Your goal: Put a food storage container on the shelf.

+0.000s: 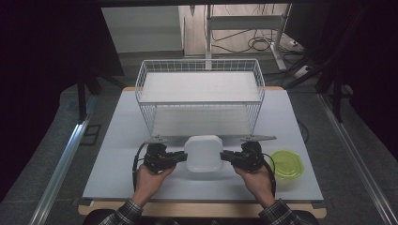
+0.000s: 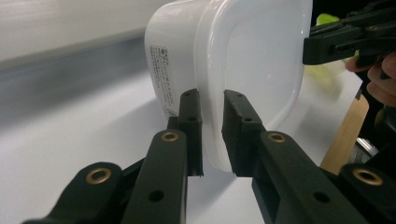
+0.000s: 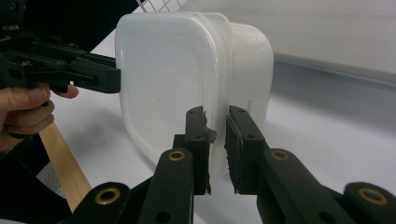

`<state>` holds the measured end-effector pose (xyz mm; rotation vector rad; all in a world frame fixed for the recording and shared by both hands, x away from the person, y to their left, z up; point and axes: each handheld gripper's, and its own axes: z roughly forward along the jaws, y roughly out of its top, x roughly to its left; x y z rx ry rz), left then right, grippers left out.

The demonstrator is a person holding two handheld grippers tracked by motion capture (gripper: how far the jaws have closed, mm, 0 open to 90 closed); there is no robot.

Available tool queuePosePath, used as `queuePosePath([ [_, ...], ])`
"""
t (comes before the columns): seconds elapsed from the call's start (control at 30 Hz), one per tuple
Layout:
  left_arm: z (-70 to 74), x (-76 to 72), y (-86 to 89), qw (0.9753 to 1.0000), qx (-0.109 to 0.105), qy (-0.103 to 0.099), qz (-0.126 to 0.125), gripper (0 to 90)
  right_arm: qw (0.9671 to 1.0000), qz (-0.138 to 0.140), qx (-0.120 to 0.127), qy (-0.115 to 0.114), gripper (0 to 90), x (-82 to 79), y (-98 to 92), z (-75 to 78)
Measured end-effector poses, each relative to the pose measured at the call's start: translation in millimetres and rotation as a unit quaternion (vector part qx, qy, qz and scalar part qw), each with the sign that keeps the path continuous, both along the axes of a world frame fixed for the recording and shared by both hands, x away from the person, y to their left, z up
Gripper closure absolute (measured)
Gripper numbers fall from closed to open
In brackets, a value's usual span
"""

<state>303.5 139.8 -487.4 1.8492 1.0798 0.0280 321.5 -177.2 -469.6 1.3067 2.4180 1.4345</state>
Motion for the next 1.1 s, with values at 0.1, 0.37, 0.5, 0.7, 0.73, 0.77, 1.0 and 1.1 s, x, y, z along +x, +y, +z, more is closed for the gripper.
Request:
queuePosePath([
  [0.1,3.4,0.3,0.0,0.9999,-0.003,-0.011,0.006,78.1,0.9999,-0.004,0.007,-0.007,79.8,-0.5,0.1,3.0],
  [0.37,12.8,3.7,0.5,0.9993,-0.006,-0.029,0.024,77.6,0.9996,-0.008,0.016,-0.024,79.9,0.8,2.8,12.4],
  [0.5,19.4,4.5,0.7,0.9990,-0.002,-0.036,0.027,77.7,0.9992,-0.010,0.020,-0.034,80.0,1.0,4.3,16.7],
  [0.7,40.9,6.9,2.6,0.9982,0.003,-0.055,0.025,77.8,0.9981,-0.005,0.028,-0.055,80.1,3.7,4.4,33.5],
  [0.73,44.9,7.2,3.3,0.9979,0.005,-0.060,0.025,77.7,0.9979,-0.004,0.028,-0.057,80.1,4.4,4.8,36.9],
  [0.77,48.8,7.5,3.7,0.9977,0.005,-0.063,0.026,77.7,0.9977,-0.003,0.030,-0.061,80.0,5.2,5.3,40.3],
  [1.0,67.9,10.9,7.4,0.9960,0.007,-0.083,0.031,77.7,0.9962,0.002,0.030,-0.081,80.0,10.4,9.2,60.0],
  [1.1,76.9,13.7,10.3,0.9953,0.007,-0.090,0.033,77.7,0.9955,0.005,0.033,-0.088,80.0,15.0,11.7,68.3],
])
